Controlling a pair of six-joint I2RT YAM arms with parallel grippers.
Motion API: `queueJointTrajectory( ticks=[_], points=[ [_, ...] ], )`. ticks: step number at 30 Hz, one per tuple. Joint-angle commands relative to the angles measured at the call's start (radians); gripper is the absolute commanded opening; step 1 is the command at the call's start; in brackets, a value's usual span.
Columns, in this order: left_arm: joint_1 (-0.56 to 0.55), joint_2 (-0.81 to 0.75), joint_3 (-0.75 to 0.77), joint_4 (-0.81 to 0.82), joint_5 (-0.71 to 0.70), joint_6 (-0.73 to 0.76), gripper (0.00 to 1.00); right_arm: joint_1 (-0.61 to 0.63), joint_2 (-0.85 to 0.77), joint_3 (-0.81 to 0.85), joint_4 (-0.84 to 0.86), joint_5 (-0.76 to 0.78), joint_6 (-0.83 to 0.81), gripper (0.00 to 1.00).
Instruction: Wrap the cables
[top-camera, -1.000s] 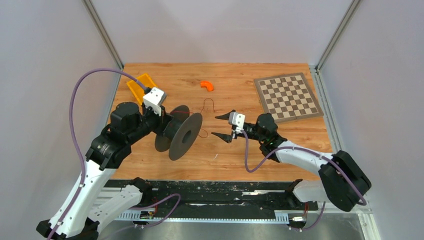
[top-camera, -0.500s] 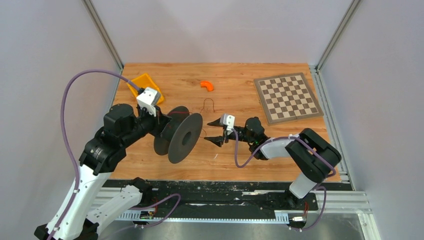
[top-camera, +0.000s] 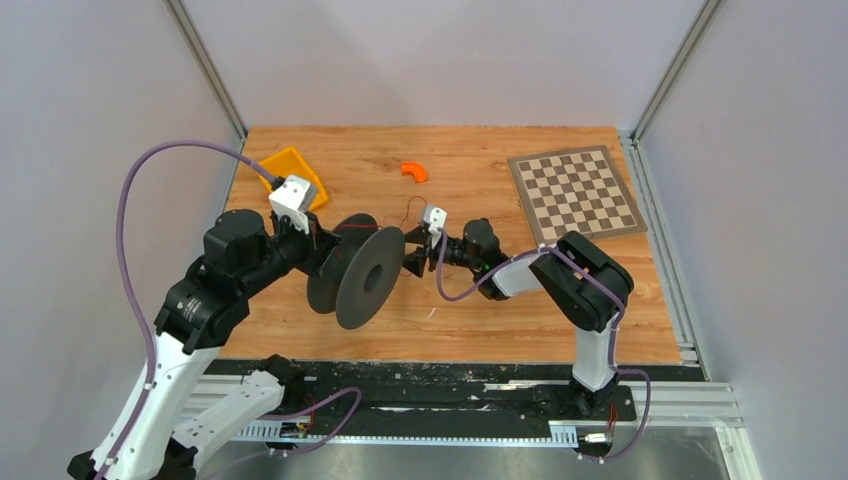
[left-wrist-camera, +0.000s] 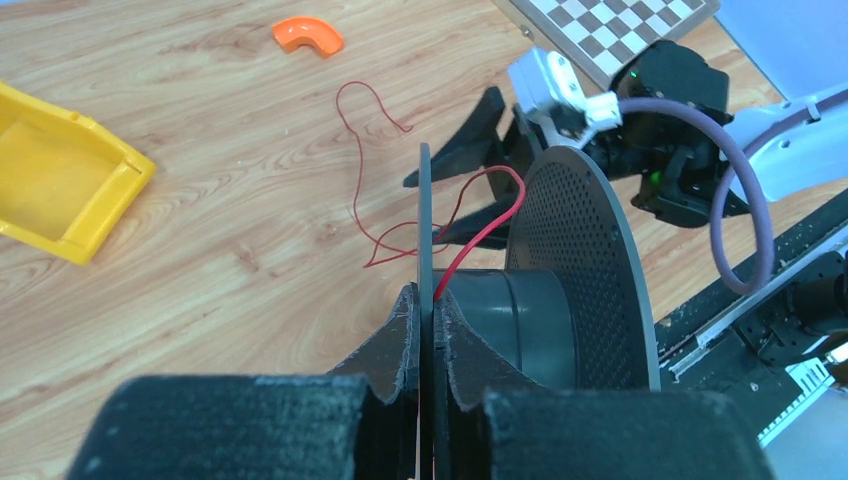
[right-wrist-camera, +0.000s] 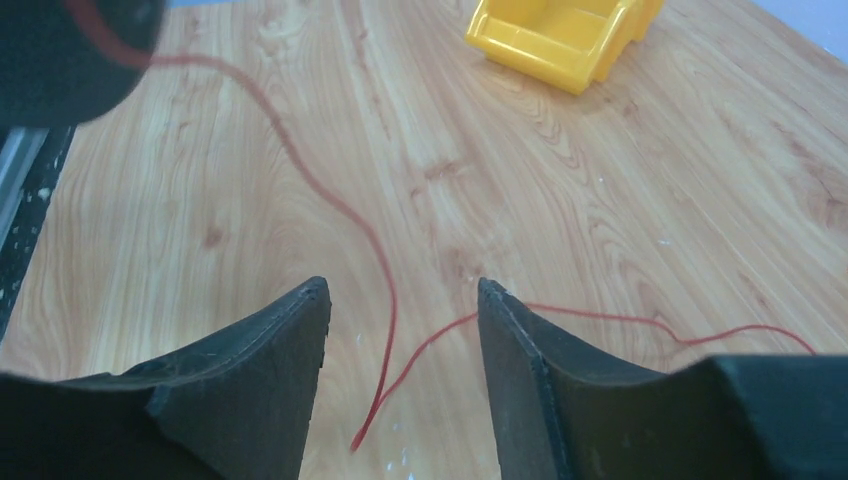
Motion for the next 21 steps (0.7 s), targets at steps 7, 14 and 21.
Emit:
queueJointTrajectory(
  ticks=[7,14,21],
  points=[
    [0.003,-0.03,0.066,0.105,-0.016,-0.058,0.0,0.028,0.052,0.145,-0.26,-0.014,0.153,0.55],
    [0.002,-0.042,0.046,0.115,-0.029,-0.063,0.0,0.029,0.087,0.192,-0.324,-0.014,0.255,0.47],
    [0.003,-0.047,0.039,0.102,-0.186,-0.086,0.0,-0.004,-0.053,0.066,-0.317,0.13,0.28,0.0]
  ],
)
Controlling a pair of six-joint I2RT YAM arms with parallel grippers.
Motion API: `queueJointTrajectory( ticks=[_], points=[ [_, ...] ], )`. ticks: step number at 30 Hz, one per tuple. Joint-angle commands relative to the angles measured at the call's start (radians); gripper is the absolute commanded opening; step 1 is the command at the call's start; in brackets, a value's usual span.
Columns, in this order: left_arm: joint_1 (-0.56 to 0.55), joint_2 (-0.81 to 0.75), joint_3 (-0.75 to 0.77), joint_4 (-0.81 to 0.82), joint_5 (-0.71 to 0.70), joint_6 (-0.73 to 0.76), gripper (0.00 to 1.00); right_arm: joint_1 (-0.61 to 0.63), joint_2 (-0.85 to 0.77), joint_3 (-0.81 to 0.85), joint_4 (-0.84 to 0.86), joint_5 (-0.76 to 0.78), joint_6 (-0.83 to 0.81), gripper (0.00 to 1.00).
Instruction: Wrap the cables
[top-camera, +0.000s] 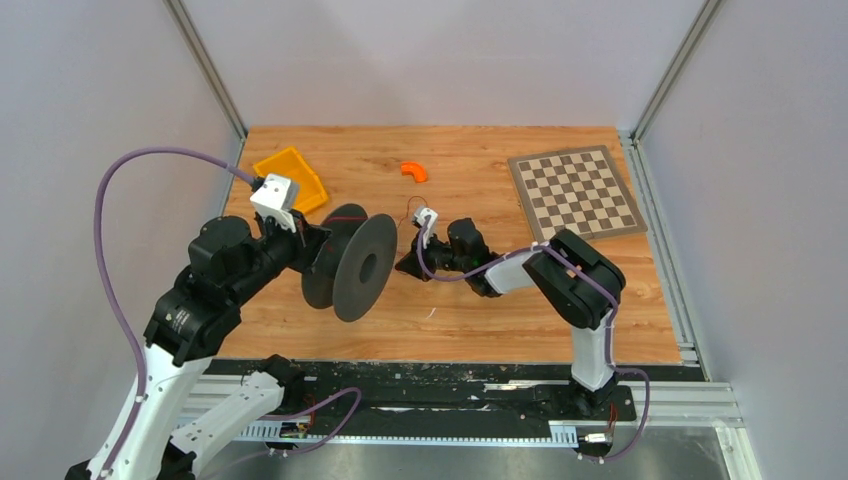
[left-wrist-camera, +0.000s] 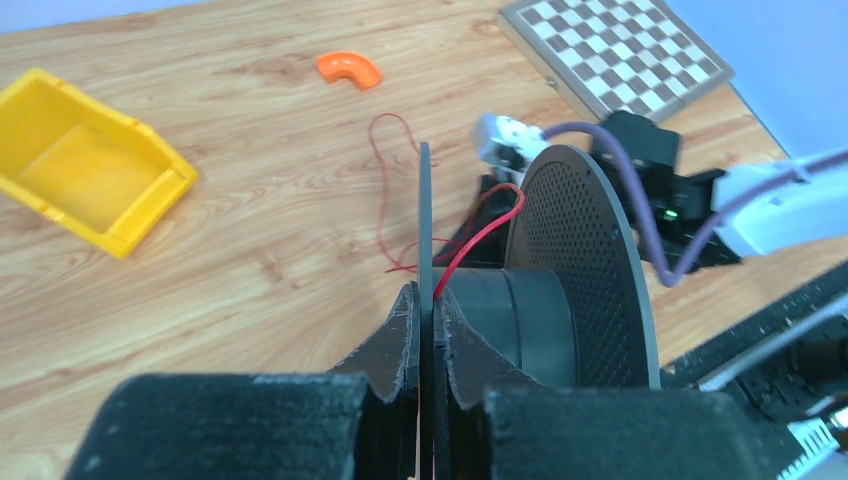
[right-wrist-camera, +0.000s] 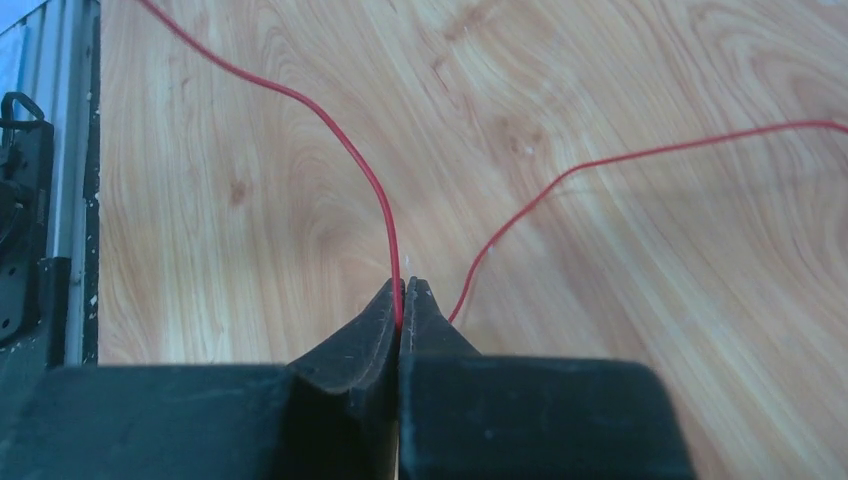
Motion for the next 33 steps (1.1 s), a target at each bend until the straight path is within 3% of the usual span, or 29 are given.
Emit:
queueJointTrajectory(
  ticks=[1,4,11,19,26,33],
  points=[
    [0.003,-0.007,0.038,0.076,-0.137,-0.044,0.0,-0.037,-0.149,-0.097,0.003,0.121,0.042,0.0],
    [0.003,0.01,0.069,0.055,-0.193,-0.061,0.0,-0.065,-0.215,-0.183,-0.012,0.197,0.042,0.0],
    [0.029,0.061,0.104,0.085,-0.267,-0.094,0.0,-0.065,-0.328,-0.339,0.019,0.15,0.032,0.0],
    [0.26,0.153,0.155,0.137,-0.066,-0.239,0.0,-0.014,-0.535,-0.415,-0.212,0.291,0.076,0.0],
    [0.46,0.199,0.108,0.257,0.158,-0.407,0.0,0.179,-0.672,-0.46,-0.295,0.389,0.038,0.0],
    [0.551,0.251,0.087,0.281,0.143,-0.435,0.0,0.421,-0.787,-0.42,-0.414,0.53,0.019,0.0]
  ],
)
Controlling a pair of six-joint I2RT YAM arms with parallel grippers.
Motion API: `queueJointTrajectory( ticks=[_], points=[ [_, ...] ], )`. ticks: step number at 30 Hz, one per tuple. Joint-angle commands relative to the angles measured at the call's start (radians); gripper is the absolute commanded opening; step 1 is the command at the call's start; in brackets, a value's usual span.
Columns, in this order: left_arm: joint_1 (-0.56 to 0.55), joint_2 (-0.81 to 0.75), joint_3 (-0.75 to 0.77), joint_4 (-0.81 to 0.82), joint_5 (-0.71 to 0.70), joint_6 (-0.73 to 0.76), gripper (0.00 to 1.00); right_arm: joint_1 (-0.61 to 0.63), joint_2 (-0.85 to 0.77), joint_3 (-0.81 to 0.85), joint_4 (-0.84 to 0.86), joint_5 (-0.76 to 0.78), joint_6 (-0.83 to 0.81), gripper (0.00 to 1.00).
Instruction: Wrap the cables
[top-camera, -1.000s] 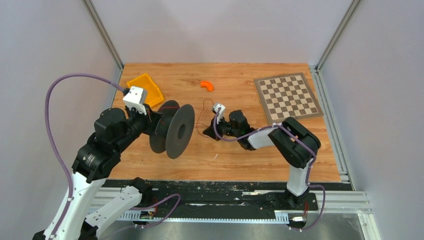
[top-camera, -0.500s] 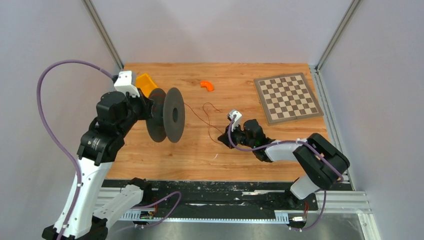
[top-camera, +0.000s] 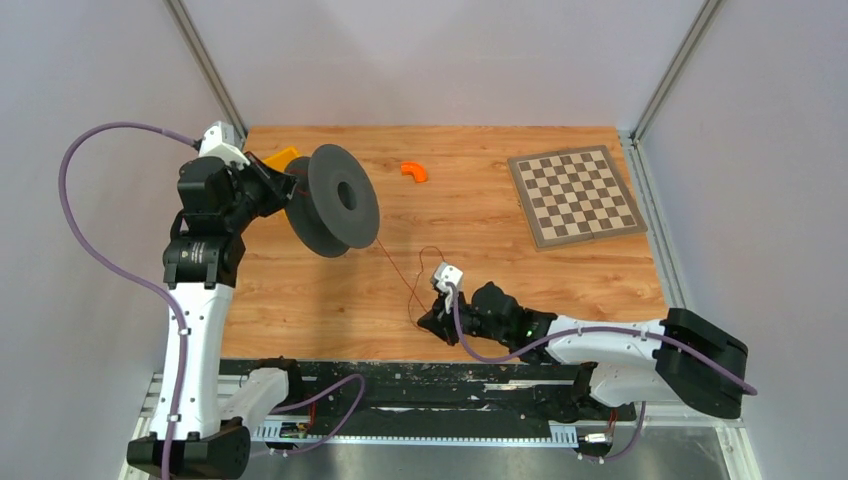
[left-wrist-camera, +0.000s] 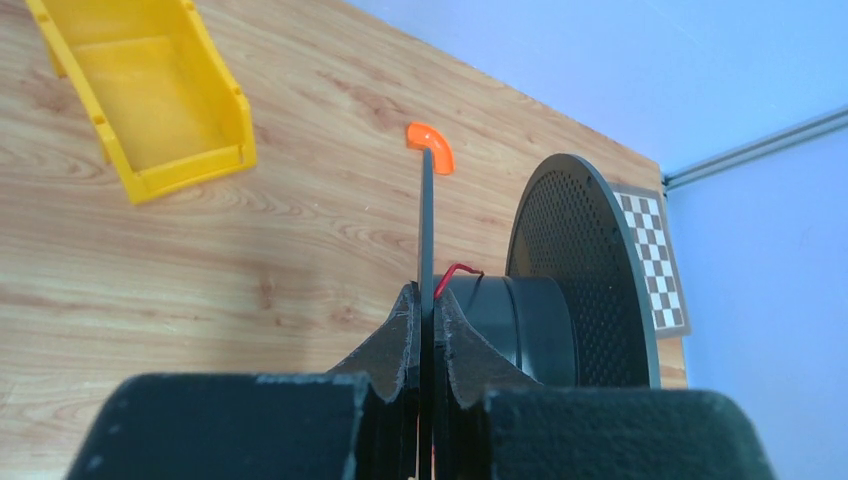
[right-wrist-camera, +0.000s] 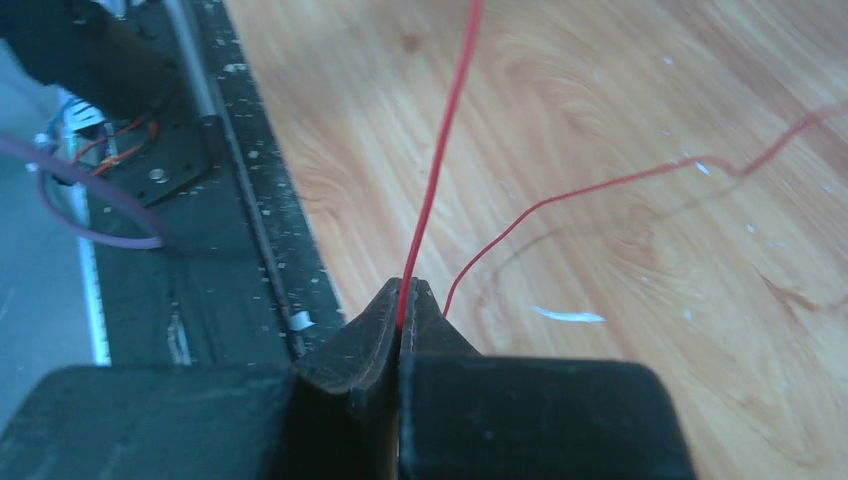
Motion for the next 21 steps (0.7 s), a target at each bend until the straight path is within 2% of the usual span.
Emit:
queueJointTrajectory(
  ticks=[1,6,12,16,18,21],
  points=[
    [0.058,0.021,0.001,0.131,0.01,-0.061,0.0,0.11,-0.072,0.045,-0.083,0.114,-0.016,0.0],
    [0.075,0.028,-0.034,0.146,-0.013,-0.069,0.0,0.202,-0.069,0.107,-0.148,0.185,-0.027,0.0],
    [0.077,0.014,-0.137,0.229,0.073,-0.171,0.0,0.213,0.043,0.252,-0.231,0.259,-0.036,0.0],
    [0.077,-0.009,-0.213,0.292,0.113,-0.218,0.0,0.214,0.131,0.373,-0.283,0.232,-0.072,0.0],
    [0.075,-0.017,-0.241,0.304,0.1,-0.195,0.0,0.214,0.163,0.439,-0.329,0.211,-0.104,0.0],
    [0.03,-0.032,-0.265,0.299,-0.001,-0.034,0.0,0.212,0.188,0.547,-0.405,0.19,-0.163,0.0]
  ],
)
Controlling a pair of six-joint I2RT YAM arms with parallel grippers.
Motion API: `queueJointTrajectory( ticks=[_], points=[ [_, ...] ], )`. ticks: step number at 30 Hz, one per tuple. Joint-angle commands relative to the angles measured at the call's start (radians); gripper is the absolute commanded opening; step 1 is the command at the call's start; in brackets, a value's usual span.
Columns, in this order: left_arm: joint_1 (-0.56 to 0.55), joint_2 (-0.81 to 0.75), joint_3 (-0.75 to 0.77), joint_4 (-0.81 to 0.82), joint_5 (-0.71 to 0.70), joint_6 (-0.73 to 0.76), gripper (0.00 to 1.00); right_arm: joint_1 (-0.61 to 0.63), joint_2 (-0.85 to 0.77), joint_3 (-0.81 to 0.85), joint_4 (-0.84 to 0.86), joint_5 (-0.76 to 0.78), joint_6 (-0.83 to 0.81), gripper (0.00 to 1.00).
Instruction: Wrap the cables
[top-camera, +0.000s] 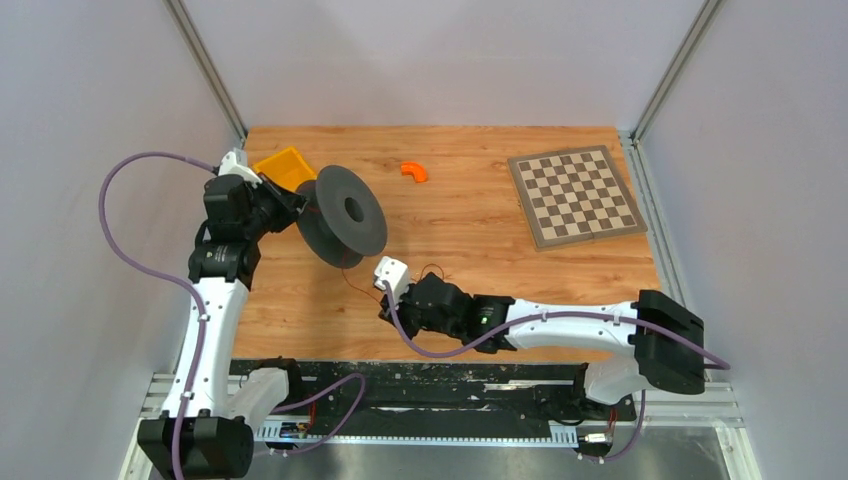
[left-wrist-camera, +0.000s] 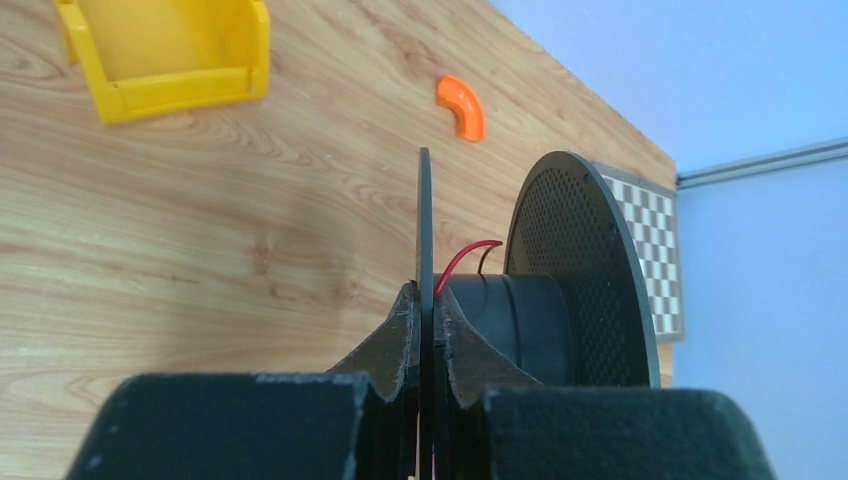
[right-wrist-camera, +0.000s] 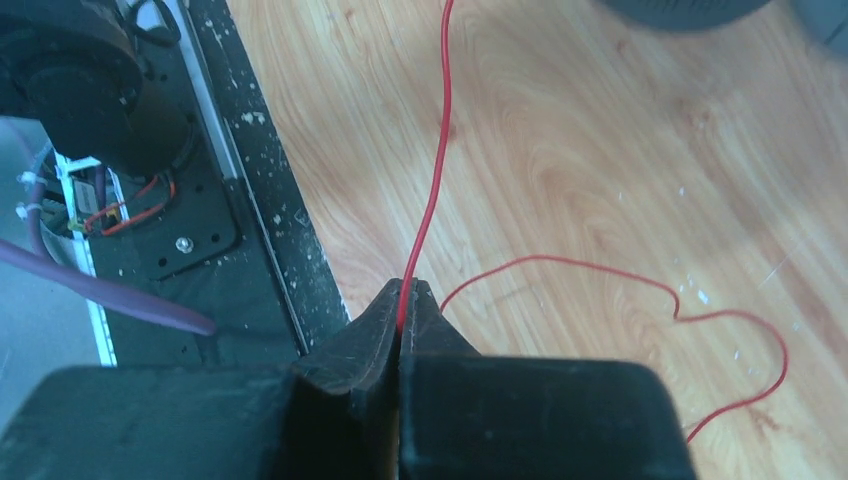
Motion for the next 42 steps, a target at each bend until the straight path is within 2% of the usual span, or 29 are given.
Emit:
queueJointTrajectory(
  ticks=[1,2,5,11,17,19,23,27,35,42],
  points=[
    [-0.074,-0.058,-0.016,0.128,-0.096,0.146,0.0,0.004,0.023,0.174,-0.124,-0.027,-0.107,0.0],
    [-0.123,-0.063,-0.022,0.128,-0.149,0.224,0.0,0.003,0.027,0.201,-0.15,-0.03,-0.129,0.0],
    [-0.182,-0.093,-0.056,0.138,-0.212,0.33,0.0,-0.006,0.031,0.276,-0.195,-0.023,-0.192,0.0],
    [-0.229,-0.143,-0.136,0.159,-0.172,0.462,0.0,-0.06,0.033,0.383,-0.212,-0.037,-0.275,0.0],
    [-0.303,-0.175,-0.188,0.12,-0.122,0.675,0.0,-0.15,0.036,0.434,-0.229,-0.046,-0.335,0.0],
    [-0.328,-0.183,-0.195,0.107,-0.067,0.721,0.0,-0.182,0.039,0.438,-0.23,-0.06,-0.349,0.0],
    [-0.348,-0.205,-0.211,0.097,0.098,0.736,0.0,-0.235,0.055,0.449,-0.235,-0.078,-0.372,0.0],
    [-0.35,-0.2,-0.187,0.046,0.193,0.736,0.0,-0.272,0.06,0.458,-0.236,-0.078,-0.396,0.0],
    [-0.351,-0.205,-0.145,-0.053,0.243,0.759,0.0,-0.344,0.055,0.42,-0.238,-0.131,-0.423,0.01],
    [-0.35,-0.207,-0.06,-0.108,0.276,0.598,0.0,-0.409,-0.018,0.321,-0.239,-0.185,-0.379,0.05]
  ],
)
